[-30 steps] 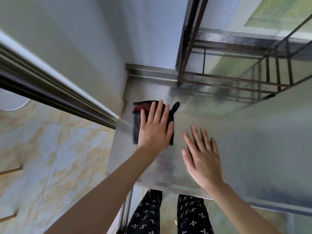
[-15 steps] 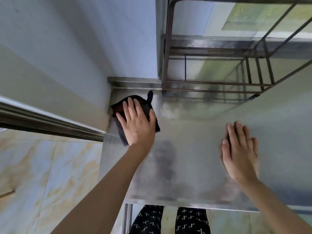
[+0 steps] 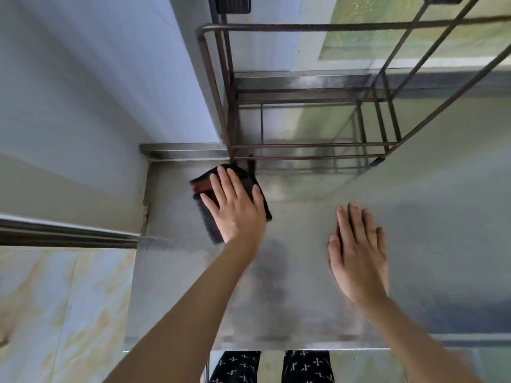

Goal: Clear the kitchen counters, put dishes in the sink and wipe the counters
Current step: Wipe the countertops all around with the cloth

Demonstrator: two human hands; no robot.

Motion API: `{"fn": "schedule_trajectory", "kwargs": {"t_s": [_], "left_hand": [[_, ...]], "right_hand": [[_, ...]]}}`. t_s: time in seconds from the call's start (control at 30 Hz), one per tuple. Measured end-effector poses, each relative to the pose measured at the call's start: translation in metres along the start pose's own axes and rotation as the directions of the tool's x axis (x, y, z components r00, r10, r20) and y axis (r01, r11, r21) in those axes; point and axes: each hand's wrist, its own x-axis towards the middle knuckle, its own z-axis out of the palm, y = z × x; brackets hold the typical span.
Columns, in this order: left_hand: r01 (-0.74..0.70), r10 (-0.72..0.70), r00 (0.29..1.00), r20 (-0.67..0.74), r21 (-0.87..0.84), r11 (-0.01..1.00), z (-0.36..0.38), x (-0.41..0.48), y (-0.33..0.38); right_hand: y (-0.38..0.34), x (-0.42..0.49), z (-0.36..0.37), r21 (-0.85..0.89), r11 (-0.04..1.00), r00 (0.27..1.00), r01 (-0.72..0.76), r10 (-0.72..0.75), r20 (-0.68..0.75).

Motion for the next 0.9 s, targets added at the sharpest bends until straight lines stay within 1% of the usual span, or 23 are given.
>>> {"fn": "schedule_trajectory", "kwargs": {"t_s": [0.03,0.07,0.13,0.17,0.2,0.23,0.27,0.3,0.37,0.4,0.43,0.47,0.5,0.53,0.57,0.63,0.67,0.7,0.77,0.8,0.83,0.87,0.9], "left_hand": [[-0.079,0.079,0.997,-0.015,-0.010,0.997,0.003,-0.008,0.015],[-0.192,0.192,0.981,-0.010,-0.016,0.981,0.008,-0.018,0.027],[-0.433,0.433,0.901,0.030,0.010,0.901,0.014,-0.038,0.038],[-0.510,0.508,0.860,0.050,0.028,0.860,0.015,-0.044,0.037],[-0.552,0.549,0.833,0.069,0.033,0.833,0.016,-0.047,0.032],[-0.561,0.558,0.827,0.075,0.041,0.827,0.016,-0.048,0.026],[-0.538,0.535,0.843,0.064,0.056,0.841,0.016,-0.048,0.019],[-0.478,0.476,0.878,0.037,0.063,0.876,0.014,-0.047,0.013],[-0.257,0.257,0.966,-0.005,0.032,0.966,0.011,-0.040,0.012],[-0.125,0.125,0.992,-0.006,0.003,0.992,0.011,-0.038,0.016],[-0.009,0.009,1.000,-0.004,-0.026,1.000,0.011,-0.039,0.025],[0.068,-0.068,0.998,-0.005,-0.053,0.996,0.013,-0.044,0.036],[0.096,-0.096,0.995,-0.008,-0.072,0.993,0.015,-0.051,0.050],[0.072,-0.073,0.997,-0.010,-0.074,0.995,0.019,-0.063,0.064],[0.008,-0.009,1.000,-0.012,-0.057,0.998,0.024,-0.077,0.079],[-0.152,0.152,0.988,-0.004,0.002,0.988,0.035,-0.113,0.107],[-0.235,0.235,0.972,0.014,0.020,0.972,0.039,-0.132,0.119],[-0.323,0.322,0.946,0.046,0.025,0.946,0.041,-0.148,0.127],[-0.482,0.475,0.871,0.125,0.026,0.876,0.042,-0.167,0.128],[-0.523,0.516,0.847,0.128,0.030,0.852,0.042,-0.165,0.122],[-0.520,0.513,0.851,0.109,0.041,0.853,0.043,-0.159,0.115],[-0.463,0.458,0.885,0.083,0.051,0.885,0.042,-0.151,0.109],[-0.356,0.354,0.934,0.049,0.053,0.933,0.041,-0.141,0.104]], "right_hand": [[0.001,0.001,0.000,0.004,1.000,1.000,-0.003,0.003,-0.003],[0.002,0.002,0.001,0.005,1.000,1.000,-0.002,0.002,-0.001],[0.002,0.003,0.001,0.016,1.000,1.000,0.023,-0.023,0.014],[0.004,0.004,0.000,0.041,0.998,0.999,0.044,-0.044,0.012],[0.008,0.003,-0.002,0.083,0.994,0.998,0.067,-0.067,0.000],[0.015,0.002,-0.006,0.134,0.987,0.996,0.085,-0.083,-0.019],[0.026,0.001,-0.012,0.178,0.980,0.995,0.092,-0.086,-0.042],[0.042,0.001,-0.019,0.202,0.976,0.995,0.085,-0.072,-0.071],[0.084,0.003,-0.032,0.198,0.980,0.991,0.018,0.008,-0.131],[0.108,0.004,-0.038,0.179,0.983,0.987,-0.037,0.064,-0.148],[0.131,0.005,-0.041,0.153,0.984,0.983,-0.089,0.112,-0.149],[0.152,0.005,-0.043,0.123,0.984,0.982,-0.127,0.142,-0.128],[0.169,0.005,-0.043,0.094,0.985,0.983,-0.146,0.155,-0.097],[0.181,0.003,-0.041,0.072,0.986,0.986,-0.148,0.153,-0.073],[0.188,0.002,-0.038,0.058,0.989,0.988,-0.138,0.142,-0.060],[0.192,0.000,-0.035,0.047,0.991,0.990,-0.124,0.127,-0.059],[0.192,0.000,-0.034,0.050,0.991,0.990,-0.123,0.126,-0.060],[0.192,0.001,-0.034,0.055,0.991,0.990,-0.124,0.127,-0.059],[0.193,0.001,-0.035,0.058,0.991,0.991,-0.120,0.123,-0.047],[0.194,0.001,-0.034,0.057,0.992,0.992,-0.116,0.118,-0.039],[0.195,0.001,-0.034,0.055,0.992,0.993,-0.110,0.112,-0.032],[0.195,0.001,-0.034,0.054,0.993,0.994,-0.106,0.107,-0.027],[0.195,0.001,-0.034,0.055,0.993,0.994,-0.103,0.105,-0.024]]}}
